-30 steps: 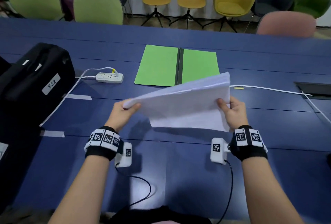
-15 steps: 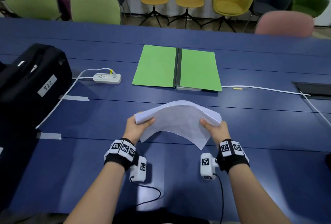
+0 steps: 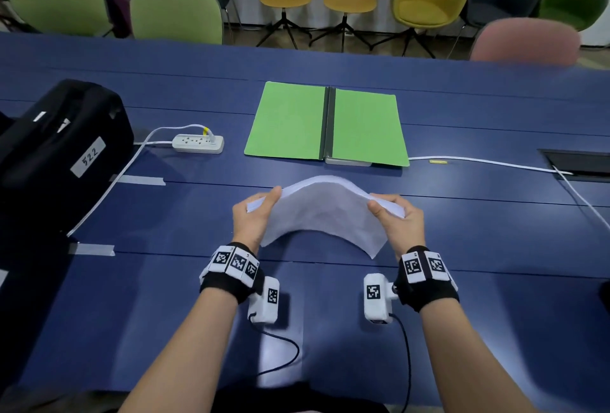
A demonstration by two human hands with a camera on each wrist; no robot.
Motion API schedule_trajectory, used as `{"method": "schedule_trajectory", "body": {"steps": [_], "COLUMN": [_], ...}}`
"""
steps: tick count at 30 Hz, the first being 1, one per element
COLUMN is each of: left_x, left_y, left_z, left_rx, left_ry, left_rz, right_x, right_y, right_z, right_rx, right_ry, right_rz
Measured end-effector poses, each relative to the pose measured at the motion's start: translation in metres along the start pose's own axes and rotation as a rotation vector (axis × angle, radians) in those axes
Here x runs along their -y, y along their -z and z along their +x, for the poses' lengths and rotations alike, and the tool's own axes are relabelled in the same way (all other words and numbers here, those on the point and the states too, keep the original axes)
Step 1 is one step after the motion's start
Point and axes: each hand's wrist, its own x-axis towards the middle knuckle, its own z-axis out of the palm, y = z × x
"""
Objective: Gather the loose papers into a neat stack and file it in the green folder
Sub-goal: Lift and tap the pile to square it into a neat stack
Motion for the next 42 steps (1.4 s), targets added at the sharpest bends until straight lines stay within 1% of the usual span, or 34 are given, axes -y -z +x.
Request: {"method": "schedule_trajectory", "body": {"steps": [2, 3, 5, 6, 8, 9, 10, 11, 13, 15, 16, 18, 20, 21, 22, 25, 27, 28, 29, 31, 33, 35, 38, 40, 42], "left_x": [0.001, 0.0, -0.003, -0.004, -0.008, -0.009, -0.014, -0.02, -0.035, -0.054, -0.061, -0.073, -0.076, -0.078, -0.081, -0.085, -0.084, -0.079, -0.074, -0.062, -0.05, -0.043, -0.04, -0.04, -0.043], "left_y": [0.0, -0.001, 0.0, 0.003, 0.009, 0.01, 0.009, 0.005, -0.005, -0.013, -0.013, -0.007, 0.008, 0.017, 0.026, 0.038, 0.033, 0.028, 0.022, 0.009, -0.003, -0.01, -0.013, -0.014, -0.015], "left_z": [0.001, 0.002, 0.0, 0.001, 0.001, 0.003, 0.002, -0.001, -0.011, -0.022, -0.024, -0.022, -0.014, -0.011, -0.01, -0.01, -0.012, -0.012, -0.011, -0.014, -0.019, -0.023, -0.021, -0.022, -0.026], "left_rx": [-0.015, 0.0, 0.058, 0.081, 0.1, 0.104, 0.121, 0.147, 0.204, 0.181, 0.182, 0.22, 0.257, 0.245, 0.219, 0.148, 0.156, 0.181, 0.211, 0.291, 0.391, 0.437, 0.42, 0.405, 0.357], "left_ry": [0.044, 0.045, -0.005, -0.031, -0.08, -0.1, -0.132, -0.168, -0.278, -0.437, -0.488, -0.514, -0.463, -0.443, -0.442, -0.433, -0.387, -0.353, -0.322, -0.274, -0.204, -0.167, -0.138, -0.136, -0.139], "left_rz": [0.032, 0.047, 0.078, 0.1, 0.163, 0.193, 0.227, 0.271, 0.372, 0.459, 0.457, 0.468, 0.546, 0.558, 0.512, 0.174, -0.055, -0.118, -0.129, -0.023, 0.086, 0.138, 0.132, 0.121, 0.083], "right_x": [-0.003, -0.004, 0.0, 0.003, 0.012, 0.018, 0.024, 0.03, 0.037, 0.041, 0.042, 0.045, 0.049, 0.053, 0.055, 0.06, 0.053, 0.046, 0.038, 0.023, 0.012, 0.009, 0.016, 0.026, 0.032], "right_y": [0.001, 0.003, 0.007, 0.008, 0.007, 0.003, -0.002, -0.007, -0.016, -0.02, -0.02, -0.016, -0.007, -0.003, 0.001, 0.004, -0.002, -0.006, -0.009, -0.014, -0.015, -0.013, -0.011, -0.012, -0.014], "right_z": [-0.001, 0.001, 0.008, 0.012, 0.015, 0.014, 0.013, 0.013, 0.014, 0.015, 0.015, 0.015, 0.016, 0.017, 0.017, 0.013, 0.01, 0.009, 0.008, 0.003, -0.001, -0.003, -0.004, -0.004, -0.003], "right_rx": [0.011, 0.016, 0.005, 0.007, 0.063, 0.119, 0.177, 0.245, 0.364, 0.44, 0.448, 0.401, 0.327, 0.296, 0.277, 0.239, 0.2, 0.192, 0.2, 0.25, 0.235, 0.195, 0.185, 0.163, 0.104], "right_ry": [-0.007, -0.005, -0.001, 0.013, 0.085, 0.135, 0.174, 0.181, 0.176, 0.204, 0.225, 0.258, 0.218, 0.193, 0.184, 0.186, 0.129, 0.085, 0.037, -0.041, -0.113, -0.145, -0.135, -0.123, -0.139], "right_rz": [-0.078, -0.111, -0.23, -0.394, -0.961, -1.209, -1.319, -1.331, -1.22, -1.075, -1.01, -0.871, -0.664, -0.554, -0.466, -0.291, -0.203, -0.175, -0.159, -0.176, -0.155, -0.106, -0.059, 0.013, 0.022]}}
